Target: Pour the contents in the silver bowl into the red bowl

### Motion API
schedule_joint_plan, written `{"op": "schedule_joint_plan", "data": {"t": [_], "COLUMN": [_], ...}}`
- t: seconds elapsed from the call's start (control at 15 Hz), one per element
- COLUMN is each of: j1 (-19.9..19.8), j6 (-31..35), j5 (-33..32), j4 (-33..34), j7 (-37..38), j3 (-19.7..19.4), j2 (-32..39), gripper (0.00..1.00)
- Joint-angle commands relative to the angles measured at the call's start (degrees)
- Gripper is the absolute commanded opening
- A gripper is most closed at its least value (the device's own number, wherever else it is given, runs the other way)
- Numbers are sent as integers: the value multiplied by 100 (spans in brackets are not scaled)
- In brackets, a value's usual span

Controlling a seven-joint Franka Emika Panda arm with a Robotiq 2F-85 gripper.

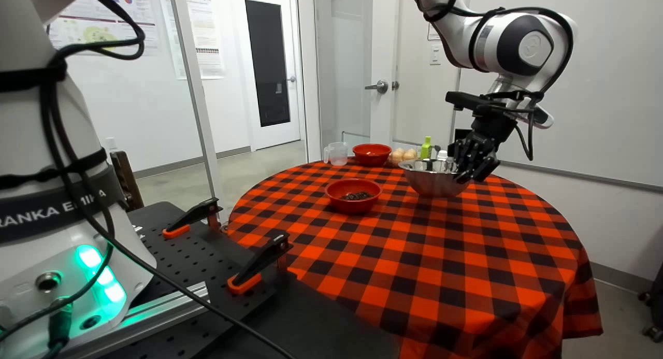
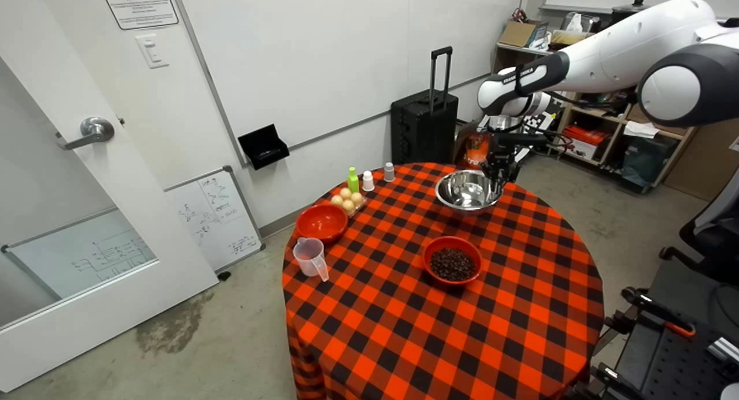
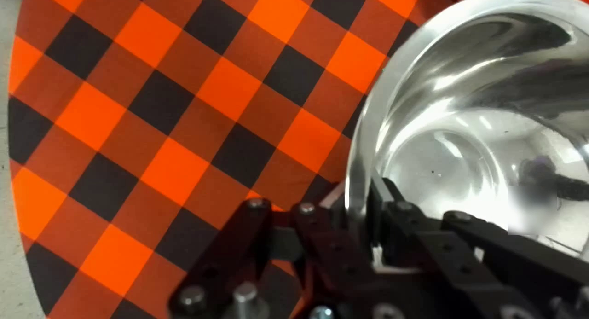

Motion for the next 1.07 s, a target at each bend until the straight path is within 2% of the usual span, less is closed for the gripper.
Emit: {"op": "schedule_joint_plan", "data": {"t": [0.0,0.47,0.67,0.73,0.8,1.0], "j1": [-105,-271,-370,-389,-401,-446], "j6": [-110,-15,-94,-121,-145,-253], "j5": [302,428,480,477,463,441], "j4": [722,1451,1710,1791,1865,2046], "j7": [296,877,909,922,937,965], "j3": [47,17,61,65,68,88], "j2": [551,1306,1468,1501,1535,1613], "gripper": [2,2,2,31,32,55]}}
